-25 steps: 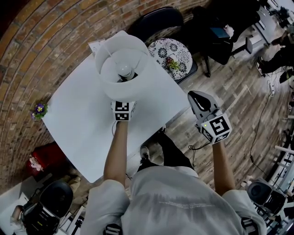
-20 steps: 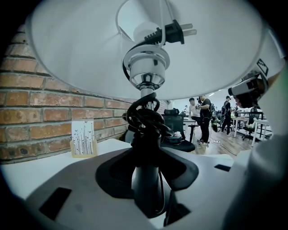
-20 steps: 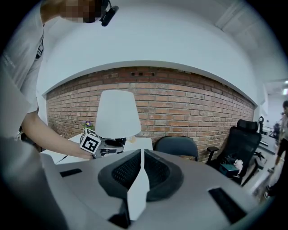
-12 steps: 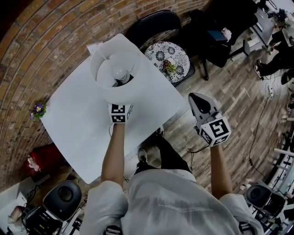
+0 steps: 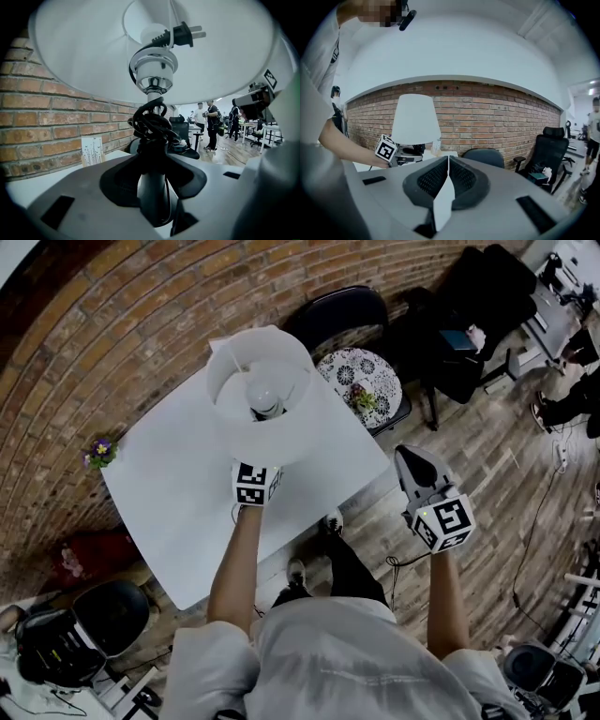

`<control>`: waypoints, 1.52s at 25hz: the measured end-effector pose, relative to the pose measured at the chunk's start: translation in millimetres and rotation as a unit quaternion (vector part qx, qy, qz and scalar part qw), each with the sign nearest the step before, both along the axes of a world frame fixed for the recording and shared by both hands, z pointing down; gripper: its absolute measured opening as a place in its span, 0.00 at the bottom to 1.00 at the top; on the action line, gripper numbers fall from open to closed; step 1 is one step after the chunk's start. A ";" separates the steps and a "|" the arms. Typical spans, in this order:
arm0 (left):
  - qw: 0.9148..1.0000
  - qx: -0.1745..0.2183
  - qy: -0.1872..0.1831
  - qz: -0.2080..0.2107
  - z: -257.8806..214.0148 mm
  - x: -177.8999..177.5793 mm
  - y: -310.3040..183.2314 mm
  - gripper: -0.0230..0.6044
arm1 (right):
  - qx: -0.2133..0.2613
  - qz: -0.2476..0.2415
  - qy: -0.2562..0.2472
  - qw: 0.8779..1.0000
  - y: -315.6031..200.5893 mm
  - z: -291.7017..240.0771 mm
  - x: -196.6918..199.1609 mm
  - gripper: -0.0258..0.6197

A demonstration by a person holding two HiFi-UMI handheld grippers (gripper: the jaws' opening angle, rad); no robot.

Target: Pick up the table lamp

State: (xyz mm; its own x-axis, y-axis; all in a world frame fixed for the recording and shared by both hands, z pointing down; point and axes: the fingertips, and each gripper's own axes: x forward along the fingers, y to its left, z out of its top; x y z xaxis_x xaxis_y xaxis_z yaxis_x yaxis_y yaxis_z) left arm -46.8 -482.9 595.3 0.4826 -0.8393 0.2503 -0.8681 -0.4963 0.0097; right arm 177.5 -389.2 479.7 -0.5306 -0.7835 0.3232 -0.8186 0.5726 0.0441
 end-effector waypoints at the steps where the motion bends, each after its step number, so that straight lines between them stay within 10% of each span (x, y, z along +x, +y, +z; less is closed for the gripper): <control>1: 1.000 0.003 0.002 0.001 -6.5 -2.7 5.4 0.27 | 0.006 0.000 -0.003 1.000 1.7 -5.6 -3.8 0.05; 18: 0.998 -0.058 0.001 0.023 -77.8 -58.0 153.1 0.27 | 0.029 0.009 -0.008 1.000 81.2 -63.9 -62.3 0.04; 38: 0.999 -0.026 -0.003 0.027 -146.5 -131.4 256.0 0.27 | 0.077 -0.016 0.043 0.996 139.5 -100.7 -128.8 0.04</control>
